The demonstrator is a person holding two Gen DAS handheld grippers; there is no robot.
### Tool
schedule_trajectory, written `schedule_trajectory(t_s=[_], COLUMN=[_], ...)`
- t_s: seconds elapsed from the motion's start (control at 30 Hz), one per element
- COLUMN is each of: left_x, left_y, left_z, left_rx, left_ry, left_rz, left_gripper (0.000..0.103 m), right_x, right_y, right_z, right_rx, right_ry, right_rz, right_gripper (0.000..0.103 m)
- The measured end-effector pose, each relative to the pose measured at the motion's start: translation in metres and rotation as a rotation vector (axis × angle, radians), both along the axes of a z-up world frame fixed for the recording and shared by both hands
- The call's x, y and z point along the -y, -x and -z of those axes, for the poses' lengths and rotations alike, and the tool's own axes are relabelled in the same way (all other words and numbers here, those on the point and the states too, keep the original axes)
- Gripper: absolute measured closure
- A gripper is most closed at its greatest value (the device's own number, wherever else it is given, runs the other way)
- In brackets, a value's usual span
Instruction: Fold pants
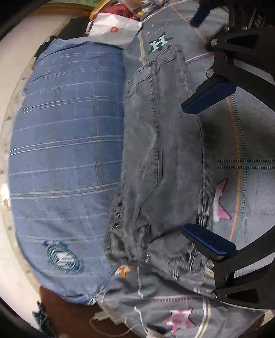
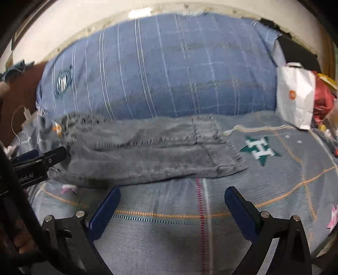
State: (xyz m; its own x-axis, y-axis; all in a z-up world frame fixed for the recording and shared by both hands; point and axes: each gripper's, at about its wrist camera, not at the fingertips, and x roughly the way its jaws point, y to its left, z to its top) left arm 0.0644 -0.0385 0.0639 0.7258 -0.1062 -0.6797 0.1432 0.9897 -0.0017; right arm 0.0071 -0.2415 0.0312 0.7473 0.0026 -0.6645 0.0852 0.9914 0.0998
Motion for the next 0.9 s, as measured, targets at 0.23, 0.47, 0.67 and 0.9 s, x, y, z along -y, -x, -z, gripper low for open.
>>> schedule_trajectory(t_s=[0.23, 0.47, 0.67, 0.9], left_x=[0.006, 0.015, 0.027, 0.036], left_y=[0.009, 0.016, -0.017, -0.078], left_z=[-0.005, -0.008, -0.047, -0.047], left_rx=[0.063, 0.071, -0.007, -0.036], left_ry=[-0.031, -0.053, 0.001, 0.116], left_rz=[0.006, 0.046, 0.084, 0.151], left_gripper=[0.0, 0.0, 0.0, 0.0], right_x=[-0.013, 0.007, 0.051, 0.106], right_y=[-0.01, 0.001, -0.038, -0.132], right_z=[0.009, -0.011, -0.038, -0.058], right_rx=[-0.028, -0.01, -0.136, -0.078], right_ry=[-0.009, -0.144, -0.364, -0.33], right_rz=[-0.043, -0.068, -0.145, -0.082], right_gripper=[0.003, 0.003, 0.003, 0.003])
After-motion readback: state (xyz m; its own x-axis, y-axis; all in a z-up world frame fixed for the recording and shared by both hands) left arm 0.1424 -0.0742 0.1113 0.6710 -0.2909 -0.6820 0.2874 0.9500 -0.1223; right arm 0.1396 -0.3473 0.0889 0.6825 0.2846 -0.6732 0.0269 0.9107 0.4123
